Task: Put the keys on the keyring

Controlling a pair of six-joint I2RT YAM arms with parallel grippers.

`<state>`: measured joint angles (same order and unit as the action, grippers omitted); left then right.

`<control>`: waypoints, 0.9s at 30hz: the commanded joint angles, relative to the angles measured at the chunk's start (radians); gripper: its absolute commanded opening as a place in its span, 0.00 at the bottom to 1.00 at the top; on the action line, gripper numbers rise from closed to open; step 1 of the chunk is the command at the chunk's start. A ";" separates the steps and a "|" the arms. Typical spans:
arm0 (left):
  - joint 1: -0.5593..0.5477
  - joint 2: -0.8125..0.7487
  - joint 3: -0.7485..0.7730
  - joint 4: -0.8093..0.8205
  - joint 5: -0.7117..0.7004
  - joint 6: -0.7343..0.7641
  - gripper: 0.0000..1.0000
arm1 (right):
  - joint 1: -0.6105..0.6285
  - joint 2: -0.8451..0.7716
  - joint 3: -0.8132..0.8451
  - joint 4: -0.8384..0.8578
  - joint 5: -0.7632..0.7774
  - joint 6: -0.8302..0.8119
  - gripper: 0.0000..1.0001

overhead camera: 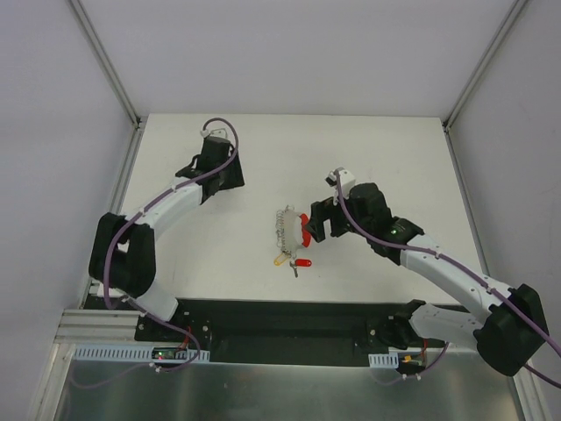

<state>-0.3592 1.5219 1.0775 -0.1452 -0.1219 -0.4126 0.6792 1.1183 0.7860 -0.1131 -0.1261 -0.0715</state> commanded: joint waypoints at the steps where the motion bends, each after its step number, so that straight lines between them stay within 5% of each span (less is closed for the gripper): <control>1: 0.014 0.142 0.132 -0.008 -0.096 -0.006 0.51 | 0.000 -0.037 -0.027 0.042 0.069 -0.013 0.96; 6: 0.052 0.262 0.217 -0.056 -0.145 -0.015 0.41 | 0.000 -0.034 -0.041 0.058 0.082 -0.021 0.96; 27: 0.163 0.512 0.446 -0.270 -0.019 0.185 0.39 | 0.002 -0.057 -0.080 0.093 0.097 -0.042 0.95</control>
<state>-0.2016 1.9907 1.4628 -0.3302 -0.1780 -0.2909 0.6792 1.0836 0.7063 -0.0563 -0.0433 -0.0952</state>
